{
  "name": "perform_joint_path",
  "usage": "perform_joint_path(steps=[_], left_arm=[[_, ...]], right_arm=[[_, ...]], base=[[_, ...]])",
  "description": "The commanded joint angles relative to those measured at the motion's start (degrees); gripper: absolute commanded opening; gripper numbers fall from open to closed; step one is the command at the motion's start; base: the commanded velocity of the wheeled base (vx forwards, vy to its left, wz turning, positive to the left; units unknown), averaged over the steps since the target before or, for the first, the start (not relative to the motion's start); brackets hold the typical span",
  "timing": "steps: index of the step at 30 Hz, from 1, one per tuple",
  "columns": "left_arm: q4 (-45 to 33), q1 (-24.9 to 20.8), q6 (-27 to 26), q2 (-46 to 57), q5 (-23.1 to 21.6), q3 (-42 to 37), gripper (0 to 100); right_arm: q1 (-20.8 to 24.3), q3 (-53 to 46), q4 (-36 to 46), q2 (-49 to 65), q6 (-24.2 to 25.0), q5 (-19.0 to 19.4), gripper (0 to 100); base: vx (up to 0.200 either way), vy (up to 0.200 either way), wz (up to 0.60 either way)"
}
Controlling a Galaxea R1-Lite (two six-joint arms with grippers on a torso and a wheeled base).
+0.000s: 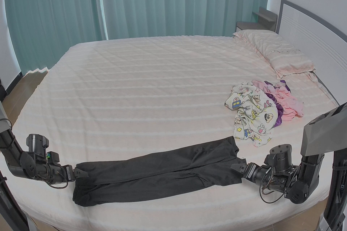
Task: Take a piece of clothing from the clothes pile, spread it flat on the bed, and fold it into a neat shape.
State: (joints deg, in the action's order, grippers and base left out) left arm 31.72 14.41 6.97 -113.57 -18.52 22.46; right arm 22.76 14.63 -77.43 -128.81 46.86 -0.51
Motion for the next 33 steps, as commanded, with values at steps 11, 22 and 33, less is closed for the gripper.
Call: perform_joint_path(steps=[11, 22, 33], left_arm=[[16.62, 0.0, -0.29, -13.79, -0.29, -3.73, 100], [22.51, -0.08, -3.28, -16.42, -1.87, -5.32, 100], [28.66, -0.43, -3.11, -16.86, -7.23, -8.22, 100]], right_arm=[[0.0, 0.05, -0.08, -0.31, 0.07, -0.02, 100], [0.18, -0.04, 0.0, -0.13, 0.07, -0.02, 100], [0.18, -0.13, -0.08, -0.04, -0.01, -0.02, 100]], base=[[0.0, 0.0, 0.0], [0.0, 0.0, 0.0], [0.0, 0.0, 0.0]])
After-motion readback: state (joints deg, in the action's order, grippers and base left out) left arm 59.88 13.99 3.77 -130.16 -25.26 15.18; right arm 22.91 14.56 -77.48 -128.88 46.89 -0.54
